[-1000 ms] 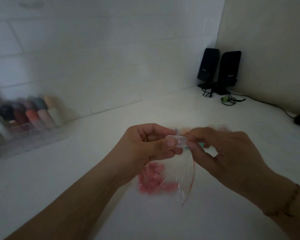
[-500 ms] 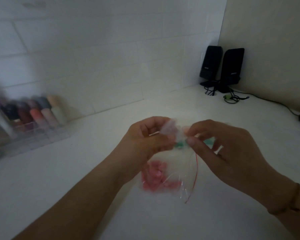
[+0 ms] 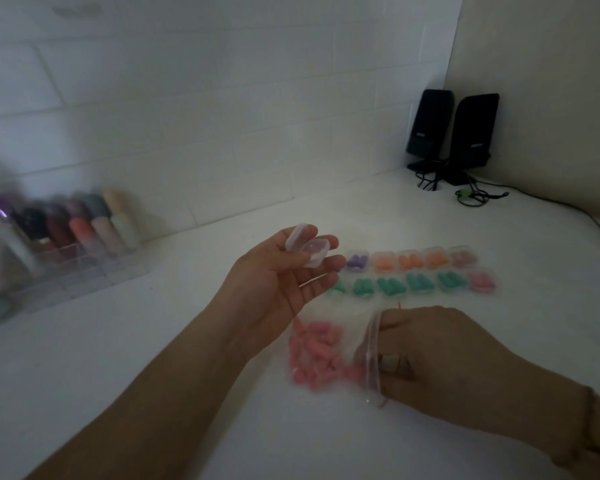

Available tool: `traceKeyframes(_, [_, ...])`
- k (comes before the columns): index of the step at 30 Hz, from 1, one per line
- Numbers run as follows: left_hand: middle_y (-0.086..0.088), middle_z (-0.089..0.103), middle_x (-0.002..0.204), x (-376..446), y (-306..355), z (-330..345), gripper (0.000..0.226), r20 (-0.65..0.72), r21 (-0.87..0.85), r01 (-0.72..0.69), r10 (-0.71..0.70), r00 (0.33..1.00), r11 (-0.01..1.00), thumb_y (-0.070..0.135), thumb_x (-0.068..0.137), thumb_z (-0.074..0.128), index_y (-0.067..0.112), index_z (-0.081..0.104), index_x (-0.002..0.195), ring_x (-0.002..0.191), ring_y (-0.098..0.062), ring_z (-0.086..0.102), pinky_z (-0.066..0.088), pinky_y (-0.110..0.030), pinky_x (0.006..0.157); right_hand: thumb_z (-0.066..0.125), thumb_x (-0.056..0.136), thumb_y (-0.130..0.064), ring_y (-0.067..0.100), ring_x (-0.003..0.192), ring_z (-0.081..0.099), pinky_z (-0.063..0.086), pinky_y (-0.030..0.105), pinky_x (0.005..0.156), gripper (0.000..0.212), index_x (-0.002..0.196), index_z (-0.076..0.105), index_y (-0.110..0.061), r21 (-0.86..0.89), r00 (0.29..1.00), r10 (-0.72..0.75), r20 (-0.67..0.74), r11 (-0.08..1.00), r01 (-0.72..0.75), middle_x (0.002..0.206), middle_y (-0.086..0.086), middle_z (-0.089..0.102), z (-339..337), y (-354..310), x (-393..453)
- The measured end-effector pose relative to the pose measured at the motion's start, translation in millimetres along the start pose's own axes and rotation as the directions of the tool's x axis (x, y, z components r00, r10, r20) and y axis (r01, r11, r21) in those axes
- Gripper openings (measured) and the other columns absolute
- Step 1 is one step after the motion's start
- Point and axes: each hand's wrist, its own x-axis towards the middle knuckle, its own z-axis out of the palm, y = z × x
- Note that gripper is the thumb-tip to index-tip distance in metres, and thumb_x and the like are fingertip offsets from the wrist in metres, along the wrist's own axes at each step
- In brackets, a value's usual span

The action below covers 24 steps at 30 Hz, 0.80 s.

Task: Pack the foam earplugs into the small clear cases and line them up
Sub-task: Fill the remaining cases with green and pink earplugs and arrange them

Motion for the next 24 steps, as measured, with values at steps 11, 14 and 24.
traceKeyframes(11, [-0.011,0.063,0.084,-4,-5,8,0.025,0.022,0.015,-0.007,0.006,1.0,1.0,-0.001,0.079,0.05,0.006,0.06,0.102,0.072,-0.026,0.061,0.056,-0.037,0.072,0.082,0.067,-0.024,0.001,0.047,0.053,0.043,0.013,0.051,0.014,0.072,0.07,-0.027,0.663,0.989,0.139,0.04,0.737,-0.131,0.066,-0.013,0.068,-52,5,-7])
traceKeyframes(14, [-0.012,0.061,0.088,-7,-11,14,0.014,0.123,0.035,-0.002,-0.002,0.992,0.999,0.009,0.086,0.057,0.01,0.058,0.1,0.072,-0.028,0.058,0.053,-0.037,0.071,0.084,0.064,-0.023,0.013,0.059,0.061,0.046,0.023,0.047,0.015,0.073,0.073,-0.018,0.867,0.976,0.201,-0.083,0.497,-0.029,0.075,0.013,0.069,-48,7,-2])
traceKeyframes(24, [-0.013,0.056,0.102,-13,-29,26,0.031,0.273,0.152,-0.001,-0.041,0.961,0.988,0.036,0.094,0.044,0.013,0.045,0.115,0.089,-0.029,0.05,0.048,-0.04,0.079,0.071,0.075,-0.046,0.01,0.054,0.06,0.051,0.028,0.054,0.023,0.093,0.059,-0.039,0.437,0.856,0.285,-0.431,0.896,-0.078,0.083,-0.023,0.067,-19,-11,16])
